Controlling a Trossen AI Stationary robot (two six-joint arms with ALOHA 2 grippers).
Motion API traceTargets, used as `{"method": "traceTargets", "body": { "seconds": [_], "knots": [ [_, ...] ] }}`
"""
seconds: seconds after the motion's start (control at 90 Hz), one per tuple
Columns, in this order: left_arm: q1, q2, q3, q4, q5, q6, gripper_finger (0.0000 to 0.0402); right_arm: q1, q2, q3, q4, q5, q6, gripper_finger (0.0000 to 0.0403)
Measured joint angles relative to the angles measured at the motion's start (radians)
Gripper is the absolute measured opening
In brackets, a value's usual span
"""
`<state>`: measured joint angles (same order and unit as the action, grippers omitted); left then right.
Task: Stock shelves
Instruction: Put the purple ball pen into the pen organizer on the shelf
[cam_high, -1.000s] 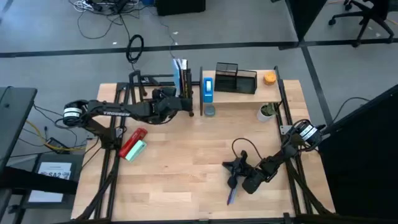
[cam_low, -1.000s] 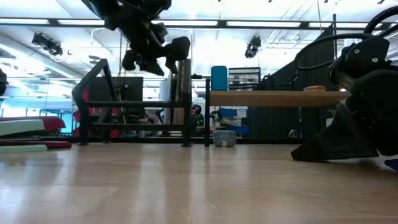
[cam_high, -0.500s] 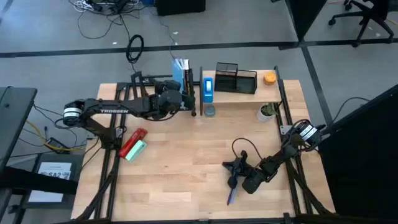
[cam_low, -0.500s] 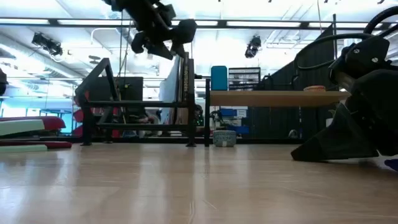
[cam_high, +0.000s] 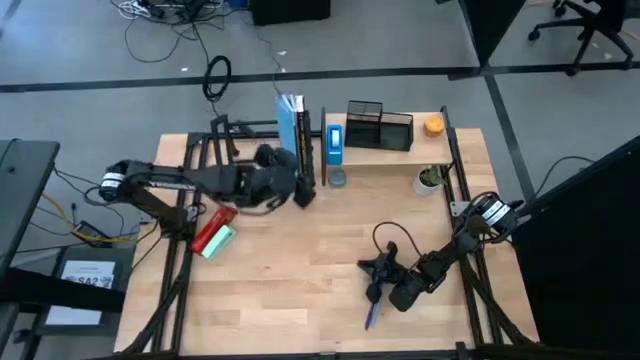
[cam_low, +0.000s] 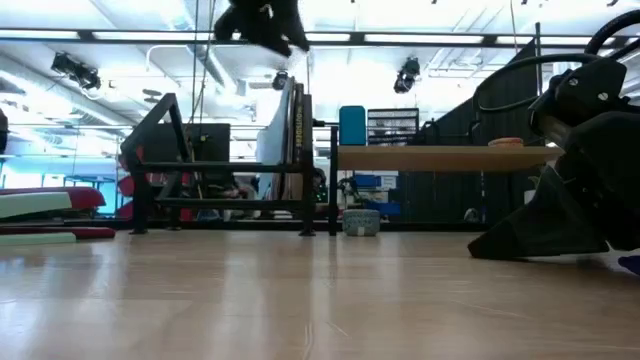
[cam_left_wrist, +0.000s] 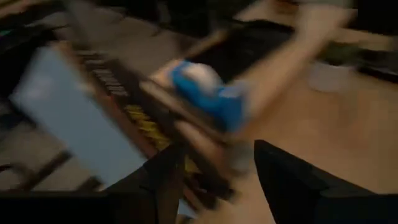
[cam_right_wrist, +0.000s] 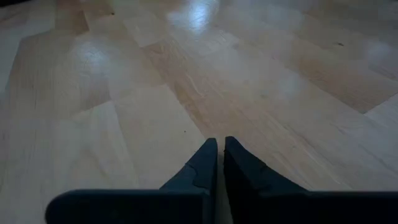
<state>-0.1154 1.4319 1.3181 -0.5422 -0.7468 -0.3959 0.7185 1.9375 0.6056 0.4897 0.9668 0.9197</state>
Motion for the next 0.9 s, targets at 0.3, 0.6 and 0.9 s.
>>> {"method": "traceTargets", "body": {
  "seconds": [0.3, 0.6, 0.9],
  "knots": [
    [-0.289, 0.052, -0.038, 0.051, -0.008, -0.158, 0.0172, 0.007, -0.354, -0.001, 0.026, -0.054, -0.505, 0.0003],
    [-0.424, 0.215, -0.062, 0.305, -0.096, -0.102, 0.0172, 0.070, -0.768, 0.000, -0.195, -0.358, -0.733, 0.0060],
    [-0.429, 0.374, -0.062, 0.400, -0.088, -0.083, 0.0172, 0.080, -0.775, 0.000, -0.633, -0.691, -0.626, 0.0159]
  ]
}}
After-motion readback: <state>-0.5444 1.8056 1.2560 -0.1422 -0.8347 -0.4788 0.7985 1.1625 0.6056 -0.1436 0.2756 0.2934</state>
